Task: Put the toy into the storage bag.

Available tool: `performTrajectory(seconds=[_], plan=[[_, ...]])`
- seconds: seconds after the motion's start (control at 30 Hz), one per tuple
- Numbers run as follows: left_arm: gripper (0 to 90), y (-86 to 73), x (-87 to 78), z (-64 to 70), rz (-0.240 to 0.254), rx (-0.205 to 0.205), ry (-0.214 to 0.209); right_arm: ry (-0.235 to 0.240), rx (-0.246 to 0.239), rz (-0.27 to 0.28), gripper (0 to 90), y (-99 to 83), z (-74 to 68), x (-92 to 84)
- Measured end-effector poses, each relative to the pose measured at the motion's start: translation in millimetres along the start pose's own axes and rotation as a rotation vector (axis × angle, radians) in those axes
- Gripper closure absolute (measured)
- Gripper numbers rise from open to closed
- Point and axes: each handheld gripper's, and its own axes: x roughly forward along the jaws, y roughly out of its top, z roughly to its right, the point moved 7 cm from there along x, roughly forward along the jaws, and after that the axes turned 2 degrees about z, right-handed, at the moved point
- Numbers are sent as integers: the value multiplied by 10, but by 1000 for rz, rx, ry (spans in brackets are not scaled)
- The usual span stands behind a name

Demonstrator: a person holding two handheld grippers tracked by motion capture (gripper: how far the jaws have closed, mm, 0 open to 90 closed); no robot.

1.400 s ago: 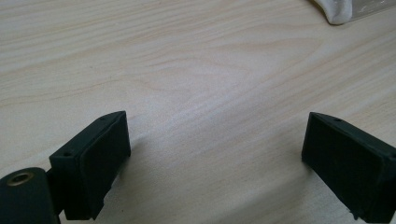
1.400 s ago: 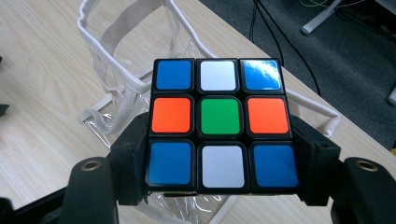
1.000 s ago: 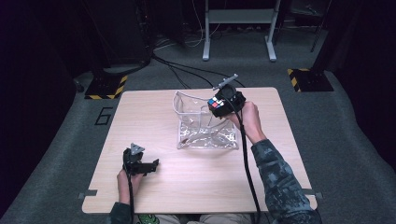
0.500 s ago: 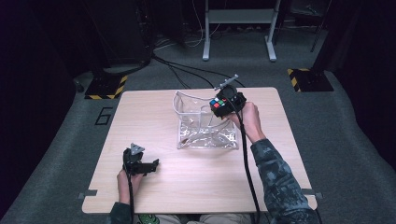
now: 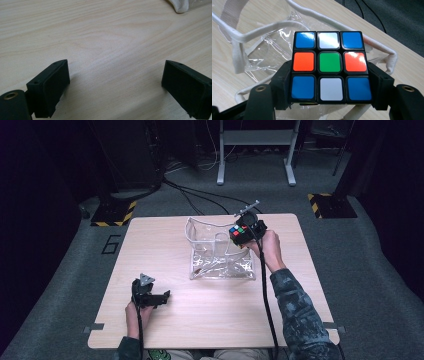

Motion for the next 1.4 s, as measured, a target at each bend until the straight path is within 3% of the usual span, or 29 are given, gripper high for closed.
performTrajectory(seconds=[0.57, 0.63, 0.83, 0.97, 1.07, 1.17, 1.4], plan=[[76, 0, 0, 0, 0, 0, 0, -6, 36, -63, 334, -20, -60, 235], [76, 0, 0, 0, 0, 0, 0, -4, 4, -83, 333, -45, -51, 260], [76, 0, 0, 0, 0, 0, 0, 3, 13, -89, 326, -61, -57, 323], [76, 0, -1, -1, -1, 1, 1, 16, 31, -67, 155, -43, -73, 275], [76, 1, 2, -1, 3, -1, 0, 26, 22, -40, 89, -23, -95, 204], [77, 2, 2, -3, 3, -3, 3, 46, 18, 3, 41, -1, -123, 130], [77, 2, 1, -7, 2, -2, 6, 71, 5, 38, 0, -45, -164, -46]])
